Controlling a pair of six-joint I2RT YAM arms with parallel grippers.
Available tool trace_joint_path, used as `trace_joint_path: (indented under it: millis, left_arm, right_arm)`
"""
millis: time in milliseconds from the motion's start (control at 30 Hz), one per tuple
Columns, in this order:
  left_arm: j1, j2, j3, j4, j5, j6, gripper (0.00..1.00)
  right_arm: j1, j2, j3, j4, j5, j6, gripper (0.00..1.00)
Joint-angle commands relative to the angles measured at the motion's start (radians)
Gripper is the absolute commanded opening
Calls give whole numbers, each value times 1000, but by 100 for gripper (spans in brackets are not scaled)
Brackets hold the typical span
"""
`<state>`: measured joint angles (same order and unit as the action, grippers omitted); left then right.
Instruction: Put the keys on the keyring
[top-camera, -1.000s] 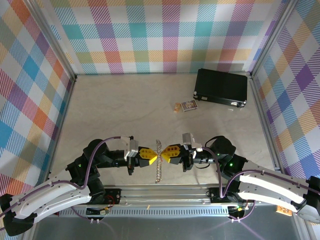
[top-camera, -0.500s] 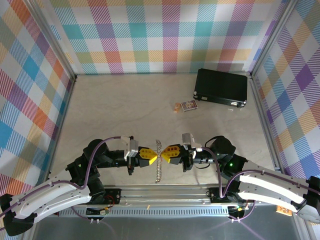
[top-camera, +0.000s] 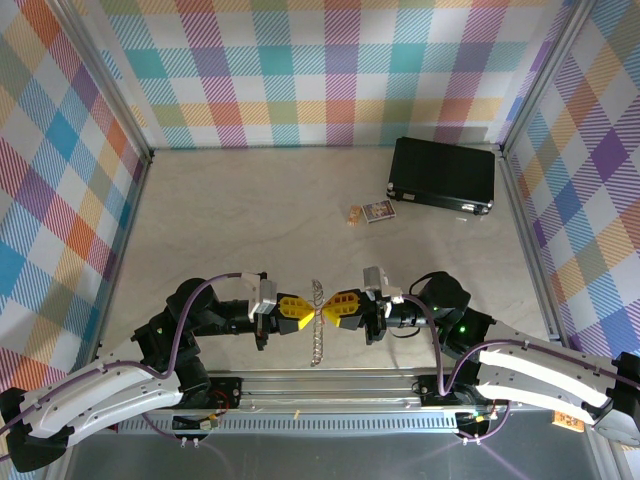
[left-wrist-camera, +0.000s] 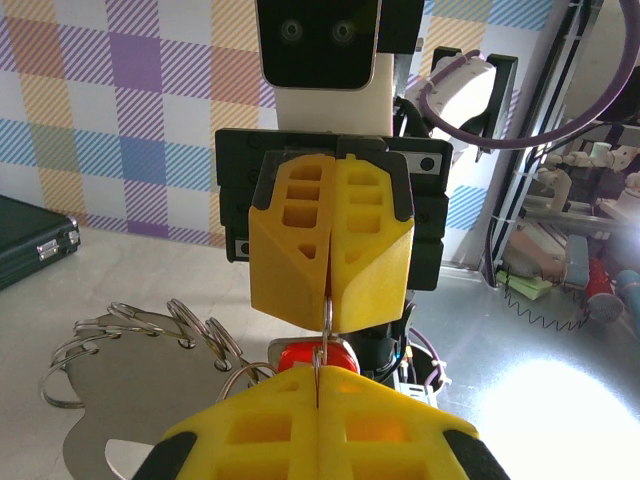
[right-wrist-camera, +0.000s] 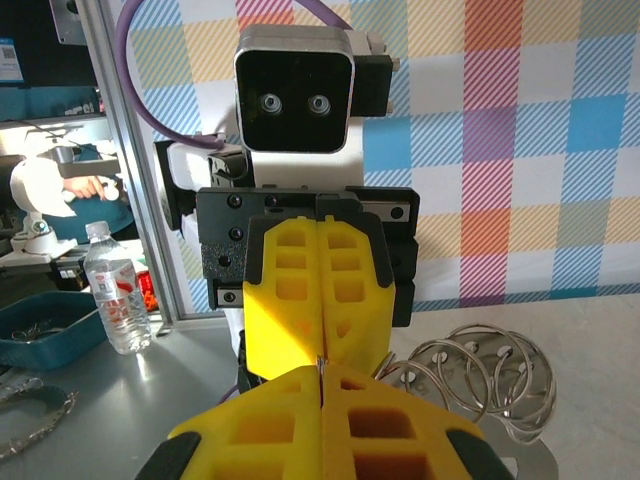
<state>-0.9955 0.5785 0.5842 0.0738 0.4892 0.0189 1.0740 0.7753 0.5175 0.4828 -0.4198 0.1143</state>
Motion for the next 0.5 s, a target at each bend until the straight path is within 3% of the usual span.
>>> trace_joint_path:
  millis: [0,467]
  left_arm:
    - [-11,-12,-1,23,22,11,0]
    - [-11,-29,23,-27,8,17,0]
  right_arm:
    - [6,-10,7,-14,-26,-18,0]
    - [7,-55,13,-45,-51,-25,0]
